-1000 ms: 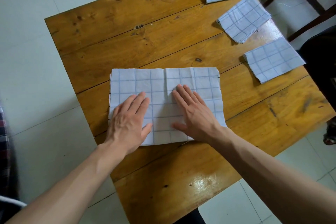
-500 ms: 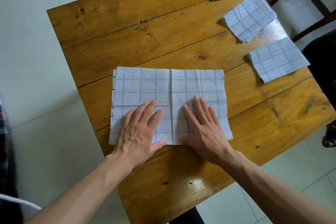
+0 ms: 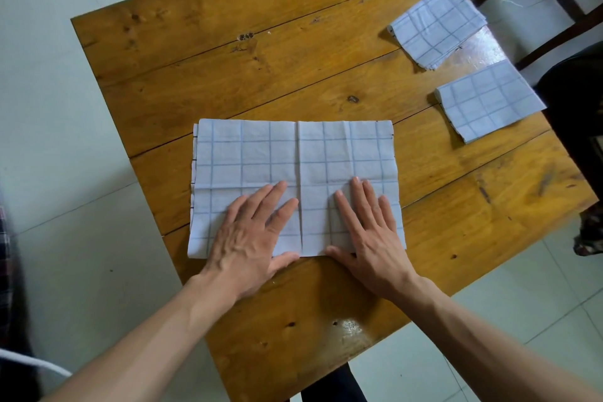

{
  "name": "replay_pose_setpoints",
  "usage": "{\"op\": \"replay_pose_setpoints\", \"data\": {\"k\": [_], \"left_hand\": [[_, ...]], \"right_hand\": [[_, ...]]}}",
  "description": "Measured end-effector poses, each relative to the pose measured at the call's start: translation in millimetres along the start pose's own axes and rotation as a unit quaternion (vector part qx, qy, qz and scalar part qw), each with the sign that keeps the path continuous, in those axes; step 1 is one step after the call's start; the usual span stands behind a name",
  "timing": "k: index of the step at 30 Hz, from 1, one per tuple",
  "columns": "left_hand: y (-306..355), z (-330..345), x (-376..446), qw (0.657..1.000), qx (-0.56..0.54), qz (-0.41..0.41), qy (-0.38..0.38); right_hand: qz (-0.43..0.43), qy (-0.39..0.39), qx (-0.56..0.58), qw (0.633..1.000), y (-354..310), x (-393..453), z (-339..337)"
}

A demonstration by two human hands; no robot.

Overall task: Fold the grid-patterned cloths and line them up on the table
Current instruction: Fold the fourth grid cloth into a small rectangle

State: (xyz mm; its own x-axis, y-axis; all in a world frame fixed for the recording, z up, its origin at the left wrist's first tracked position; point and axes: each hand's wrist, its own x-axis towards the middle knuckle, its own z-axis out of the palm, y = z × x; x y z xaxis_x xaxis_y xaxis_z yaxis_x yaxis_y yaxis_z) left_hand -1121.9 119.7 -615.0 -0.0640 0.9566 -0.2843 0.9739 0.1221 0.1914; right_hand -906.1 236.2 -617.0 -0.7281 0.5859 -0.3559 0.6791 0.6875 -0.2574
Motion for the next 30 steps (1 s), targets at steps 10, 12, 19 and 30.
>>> {"op": "replay_pose_setpoints", "data": {"k": [10, 12, 19, 30], "left_hand": [[-9.9, 4.5, -4.6, 1.000, -0.001, -0.007, -0.008], [-14.0, 5.1, -7.5, 1.000, -0.004, -0.014, -0.012], [-30.1, 4.6, -20.1, 0.999, -0.009, -0.038, -0.001], [-35.9, 4.1, -22.6, 0.999, -0.020, -0.041, 0.006]], "right_hand": [[0.040, -0.006, -0.017, 0.999, 21.4, -15.8, 2.4], [0.037, -0.010, -0.007, 0.999, 24.5, -17.8, 2.2], [0.073, -0.013, 0.015, 0.997, 35.1, -28.6, -3.3], [0.138, -0.007, 0.077, 0.987, 41.0, -45.7, -15.8]]}}
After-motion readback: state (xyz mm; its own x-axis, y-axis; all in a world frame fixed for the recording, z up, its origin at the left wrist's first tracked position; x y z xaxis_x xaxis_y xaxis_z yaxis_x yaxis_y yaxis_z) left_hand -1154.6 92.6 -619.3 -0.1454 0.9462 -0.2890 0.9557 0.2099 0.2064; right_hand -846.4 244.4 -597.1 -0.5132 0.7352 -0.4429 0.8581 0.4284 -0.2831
